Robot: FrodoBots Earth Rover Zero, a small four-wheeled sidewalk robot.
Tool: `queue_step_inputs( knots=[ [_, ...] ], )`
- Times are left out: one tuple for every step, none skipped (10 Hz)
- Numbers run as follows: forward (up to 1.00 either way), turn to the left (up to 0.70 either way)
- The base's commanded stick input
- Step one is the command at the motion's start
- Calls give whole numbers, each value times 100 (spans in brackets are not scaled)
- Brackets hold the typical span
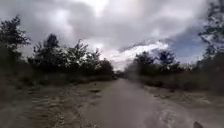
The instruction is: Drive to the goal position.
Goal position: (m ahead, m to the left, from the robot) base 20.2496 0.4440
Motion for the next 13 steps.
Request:
queue_step_inputs(
  knots=[
    [45,0],
    [45,0],
    [45,0],
    [45,0],
    [45,0],
    [45,0],
    [45,0],
    [45,0],
    [45,0],
    [45,0],
    [45,0],
    [45,0],
    [45,0]
  ],
)
